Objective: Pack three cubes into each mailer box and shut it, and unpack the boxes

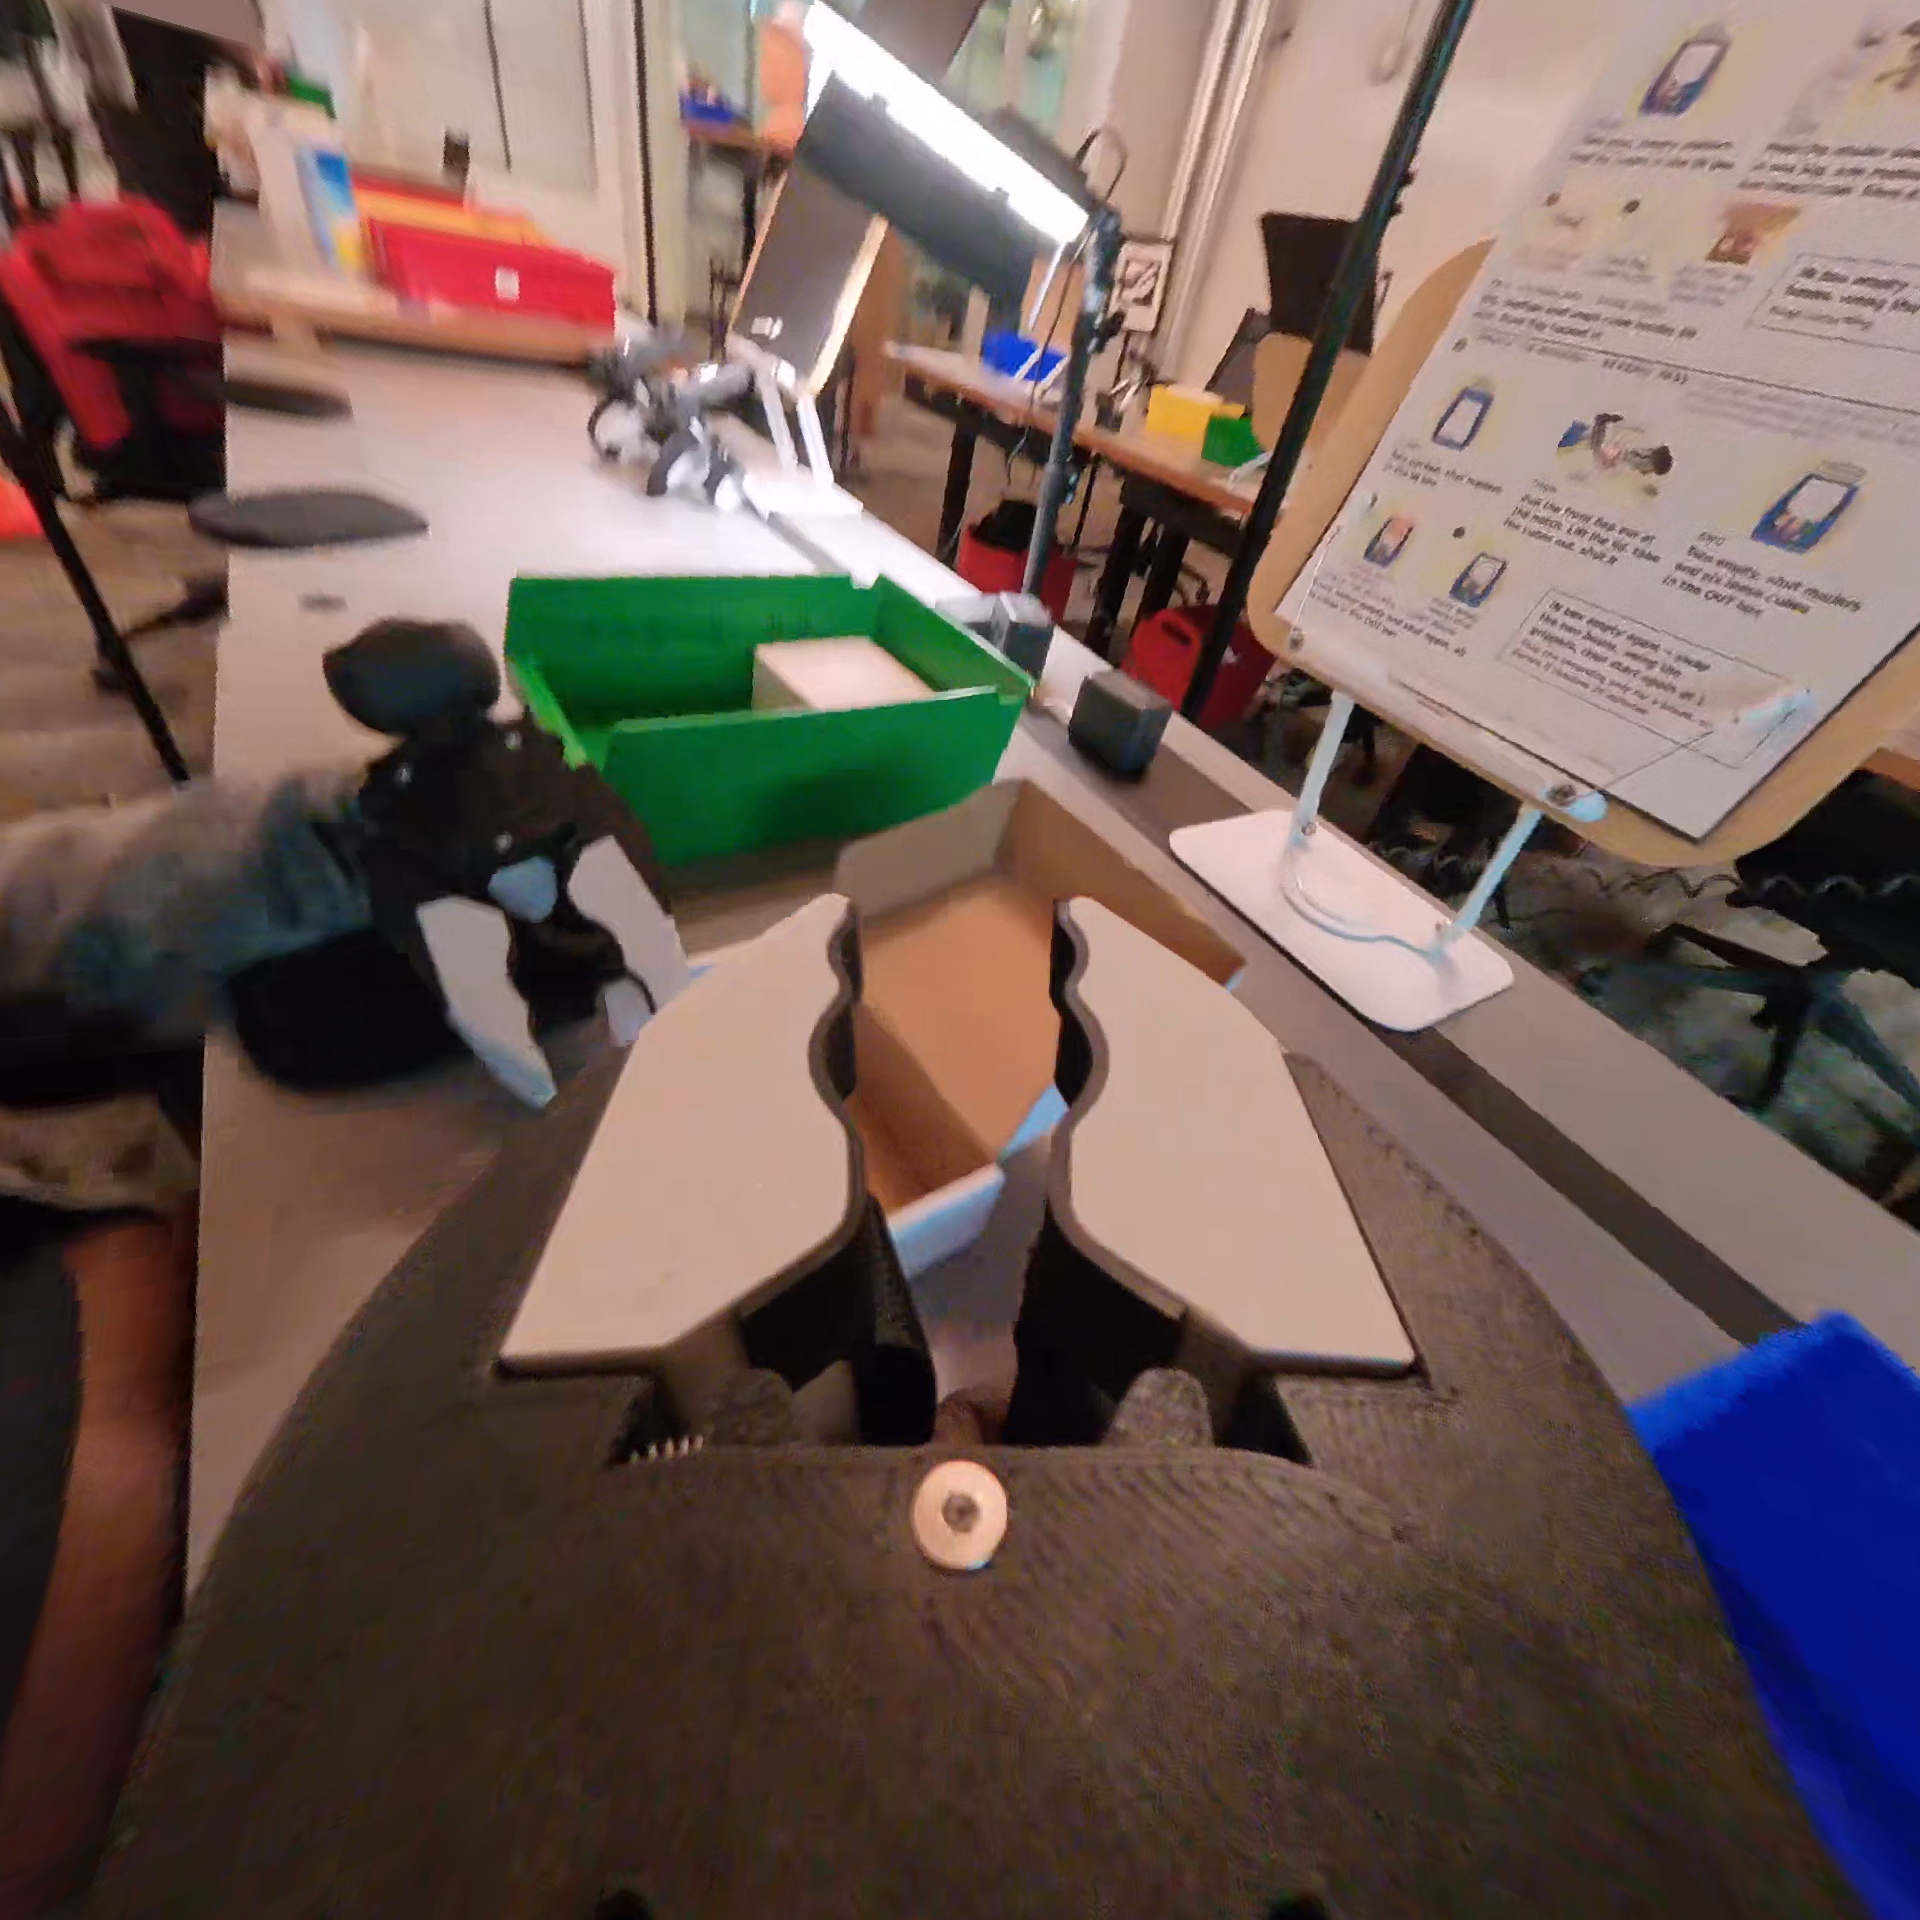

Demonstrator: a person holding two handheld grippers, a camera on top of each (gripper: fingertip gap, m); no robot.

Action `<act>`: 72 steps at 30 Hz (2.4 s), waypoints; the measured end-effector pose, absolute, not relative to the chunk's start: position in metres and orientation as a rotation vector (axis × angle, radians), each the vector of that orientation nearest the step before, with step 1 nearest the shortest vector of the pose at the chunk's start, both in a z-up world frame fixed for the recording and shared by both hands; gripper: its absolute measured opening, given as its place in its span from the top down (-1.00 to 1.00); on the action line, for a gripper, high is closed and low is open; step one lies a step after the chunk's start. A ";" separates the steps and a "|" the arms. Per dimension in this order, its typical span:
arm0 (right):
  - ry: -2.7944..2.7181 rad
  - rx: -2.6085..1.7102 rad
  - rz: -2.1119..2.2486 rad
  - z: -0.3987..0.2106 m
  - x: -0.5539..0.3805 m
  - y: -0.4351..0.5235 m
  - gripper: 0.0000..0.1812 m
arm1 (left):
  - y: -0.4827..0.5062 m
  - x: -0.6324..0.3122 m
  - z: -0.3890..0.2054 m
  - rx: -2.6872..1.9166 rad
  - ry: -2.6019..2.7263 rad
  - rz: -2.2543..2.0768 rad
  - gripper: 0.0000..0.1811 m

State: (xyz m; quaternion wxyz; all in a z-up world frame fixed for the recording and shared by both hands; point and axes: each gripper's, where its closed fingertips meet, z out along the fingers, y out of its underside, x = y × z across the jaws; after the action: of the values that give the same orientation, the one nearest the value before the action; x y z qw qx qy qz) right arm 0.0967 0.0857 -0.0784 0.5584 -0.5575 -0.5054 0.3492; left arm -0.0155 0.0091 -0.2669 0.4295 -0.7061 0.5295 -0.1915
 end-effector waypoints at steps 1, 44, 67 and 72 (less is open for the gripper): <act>-1.138 -1.333 0.852 -0.078 0.088 0.092 0.61 | 0.009 -0.015 -0.260 -1.743 1.286 -0.516 0.48; -1.372 -1.327 0.246 -0.218 0.060 0.102 1.00 | 0.057 -0.066 -0.211 -1.617 0.889 -0.007 1.00; -1.471 -0.987 0.189 -0.184 0.071 0.066 0.77 | 0.034 -0.056 -0.190 -1.362 1.136 0.177 0.79; -1.474 -1.246 0.422 -0.196 0.070 0.067 0.92 | 0.030 -0.054 -0.201 -1.587 1.110 -0.100 0.94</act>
State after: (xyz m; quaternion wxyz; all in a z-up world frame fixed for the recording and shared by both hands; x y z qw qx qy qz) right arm 0.0702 0.0670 -0.1957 0.5506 -0.5266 -0.6227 0.1782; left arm -0.0544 0.0298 -0.2013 0.5654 -0.6749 0.4722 -0.0426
